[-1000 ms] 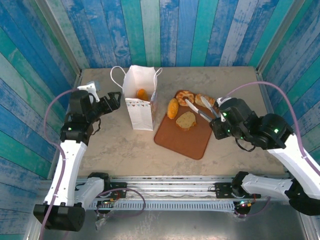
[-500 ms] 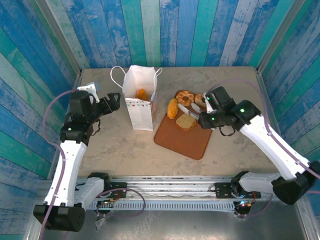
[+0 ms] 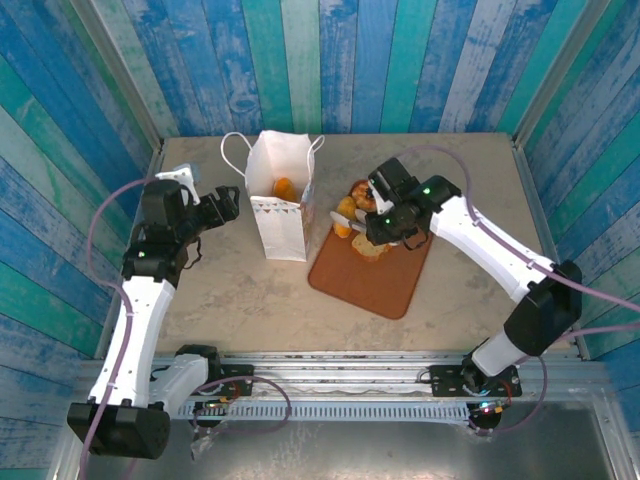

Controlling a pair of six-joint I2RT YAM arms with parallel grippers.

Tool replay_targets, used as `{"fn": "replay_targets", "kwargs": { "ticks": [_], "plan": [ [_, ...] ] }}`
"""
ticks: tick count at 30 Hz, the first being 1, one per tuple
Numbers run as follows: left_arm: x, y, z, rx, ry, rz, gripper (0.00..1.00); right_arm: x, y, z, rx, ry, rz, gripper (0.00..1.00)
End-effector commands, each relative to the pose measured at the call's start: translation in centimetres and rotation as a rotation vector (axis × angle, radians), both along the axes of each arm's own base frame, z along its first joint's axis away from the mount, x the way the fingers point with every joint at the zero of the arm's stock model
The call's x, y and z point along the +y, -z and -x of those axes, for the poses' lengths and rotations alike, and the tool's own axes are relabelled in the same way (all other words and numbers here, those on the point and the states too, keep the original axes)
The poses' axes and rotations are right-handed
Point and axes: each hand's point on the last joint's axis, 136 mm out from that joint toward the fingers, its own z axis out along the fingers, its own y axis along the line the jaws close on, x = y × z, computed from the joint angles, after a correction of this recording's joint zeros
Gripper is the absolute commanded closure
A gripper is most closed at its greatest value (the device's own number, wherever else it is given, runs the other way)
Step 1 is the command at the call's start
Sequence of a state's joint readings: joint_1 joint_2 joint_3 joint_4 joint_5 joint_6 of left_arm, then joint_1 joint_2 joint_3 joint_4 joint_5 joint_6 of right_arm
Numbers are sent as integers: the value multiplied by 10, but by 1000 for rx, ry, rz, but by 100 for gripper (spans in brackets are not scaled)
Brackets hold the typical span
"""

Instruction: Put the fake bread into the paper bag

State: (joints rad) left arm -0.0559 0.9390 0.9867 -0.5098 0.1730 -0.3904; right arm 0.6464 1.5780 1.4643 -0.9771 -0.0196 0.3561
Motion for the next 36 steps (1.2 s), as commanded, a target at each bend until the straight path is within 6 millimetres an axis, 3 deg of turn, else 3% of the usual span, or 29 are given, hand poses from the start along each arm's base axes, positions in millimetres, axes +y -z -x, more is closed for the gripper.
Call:
{"fn": "replay_targets", "kwargs": {
  "ticks": [1,6,18,36],
  "plan": [
    [5,-1,-1,4,-8,-38,6,3,-5,-9,-30,10,36,58],
    [6,6,-3,28,-11,-52,6,14,1,-13,-19,-12,61,58],
    [10,11,-4,41,-26,-80,6,7,18,-18,15,9,214,58],
    [11,11,-3,41,-25,-80,6,-1,20,-5,44,-27,335,57]
  ]
}}
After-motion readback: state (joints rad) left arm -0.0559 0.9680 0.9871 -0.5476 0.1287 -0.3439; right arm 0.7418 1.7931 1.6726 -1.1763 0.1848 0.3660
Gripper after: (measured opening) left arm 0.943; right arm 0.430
